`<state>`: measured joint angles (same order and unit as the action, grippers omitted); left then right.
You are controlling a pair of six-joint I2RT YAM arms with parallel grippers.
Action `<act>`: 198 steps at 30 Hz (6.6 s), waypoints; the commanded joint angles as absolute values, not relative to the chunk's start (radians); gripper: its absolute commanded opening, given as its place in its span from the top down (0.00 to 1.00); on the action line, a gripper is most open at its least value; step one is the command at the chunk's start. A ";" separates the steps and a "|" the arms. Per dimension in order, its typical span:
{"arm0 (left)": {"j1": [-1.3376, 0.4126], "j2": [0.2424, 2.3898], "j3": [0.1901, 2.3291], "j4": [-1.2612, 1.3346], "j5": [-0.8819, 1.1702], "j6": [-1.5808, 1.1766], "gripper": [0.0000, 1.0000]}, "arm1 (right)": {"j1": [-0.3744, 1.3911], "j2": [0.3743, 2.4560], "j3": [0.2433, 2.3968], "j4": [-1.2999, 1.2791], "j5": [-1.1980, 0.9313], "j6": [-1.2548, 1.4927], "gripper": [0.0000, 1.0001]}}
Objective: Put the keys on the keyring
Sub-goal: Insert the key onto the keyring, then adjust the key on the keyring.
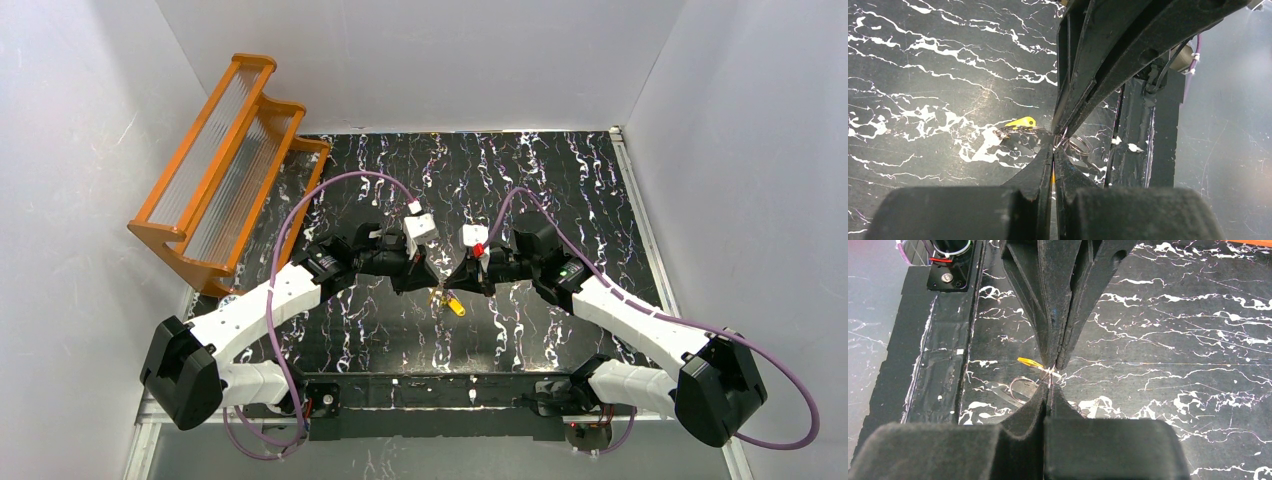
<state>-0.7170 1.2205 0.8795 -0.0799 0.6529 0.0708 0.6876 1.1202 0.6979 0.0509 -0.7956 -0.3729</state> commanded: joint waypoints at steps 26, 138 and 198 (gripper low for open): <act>-0.718 1.092 0.728 -0.006 0.577 0.222 0.65 | 0.695 1.088 0.718 0.152 -0.848 -0.326 0.99; -0.758 1.330 1.338 -0.734 0.479 0.619 1.00 | 0.713 1.278 0.579 0.897 -0.792 0.144 0.67; -0.695 0.937 0.733 0.066 0.768 0.314 0.78 | 0.716 1.124 0.583 0.667 -0.904 -0.101 0.99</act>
